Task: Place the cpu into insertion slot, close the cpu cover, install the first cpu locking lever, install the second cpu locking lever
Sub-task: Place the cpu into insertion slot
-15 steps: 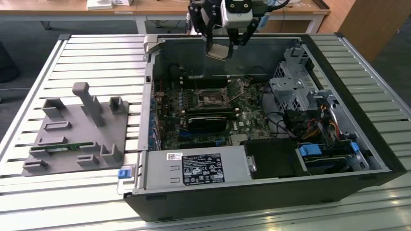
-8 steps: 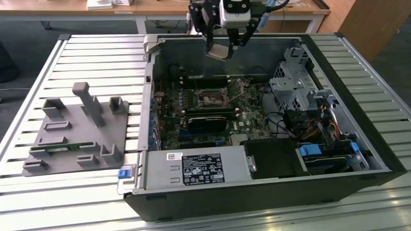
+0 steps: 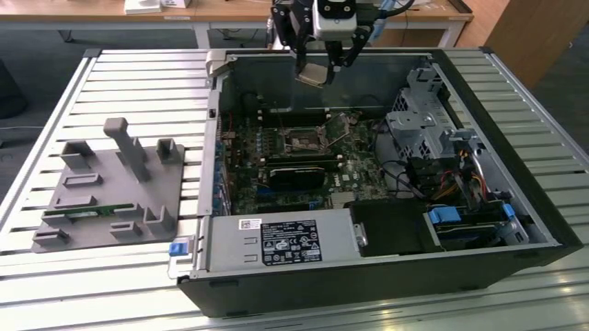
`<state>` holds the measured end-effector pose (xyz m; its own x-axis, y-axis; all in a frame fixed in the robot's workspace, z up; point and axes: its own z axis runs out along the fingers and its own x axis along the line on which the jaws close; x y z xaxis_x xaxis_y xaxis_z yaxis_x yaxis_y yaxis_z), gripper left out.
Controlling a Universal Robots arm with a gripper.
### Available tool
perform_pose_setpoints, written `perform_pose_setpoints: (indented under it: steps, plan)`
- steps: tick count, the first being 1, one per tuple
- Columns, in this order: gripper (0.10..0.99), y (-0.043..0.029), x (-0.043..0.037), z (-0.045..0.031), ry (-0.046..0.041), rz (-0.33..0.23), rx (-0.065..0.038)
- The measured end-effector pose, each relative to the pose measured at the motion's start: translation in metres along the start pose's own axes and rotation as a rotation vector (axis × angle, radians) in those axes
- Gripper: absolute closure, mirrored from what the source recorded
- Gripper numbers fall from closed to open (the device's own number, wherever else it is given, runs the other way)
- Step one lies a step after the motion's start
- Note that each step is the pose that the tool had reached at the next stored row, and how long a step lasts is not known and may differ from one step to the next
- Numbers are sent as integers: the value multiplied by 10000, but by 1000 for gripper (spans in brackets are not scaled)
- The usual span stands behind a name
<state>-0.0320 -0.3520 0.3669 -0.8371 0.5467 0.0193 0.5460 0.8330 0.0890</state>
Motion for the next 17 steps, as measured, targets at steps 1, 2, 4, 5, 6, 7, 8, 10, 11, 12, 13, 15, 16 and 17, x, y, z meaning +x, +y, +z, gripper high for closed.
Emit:
perform_pose_setpoints:
  steps: [1,2,4,5,6,7,8,10,11,12,13,15,16,17]
  plan:
    - [549,0,0,0,-3,38,-1]
    - [549,0,0,0,-7,76,-2]
    - [549,0,0,1,-13,147,-2]
    - [549,0,1,1,-17,185,-3]
    - [549,0,1,1,-19,220,-4]
    - [549,-1,1,1,-23,257,-4]
    - [549,-1,1,2,-27,294,-5]
    - [549,-1,1,3,-33,364,-7]
    - [549,-1,1,3,-36,400,-8]
    - [549,-1,1,3,-39,438,-8]
    - [549,-1,1,4,-43,475,-8]
    - [549,-1,1,5,-49,549,-10]
    - [549,-1,1,5,-53,586,-11]
    - [549,-1,1,5,-56,623,-11]
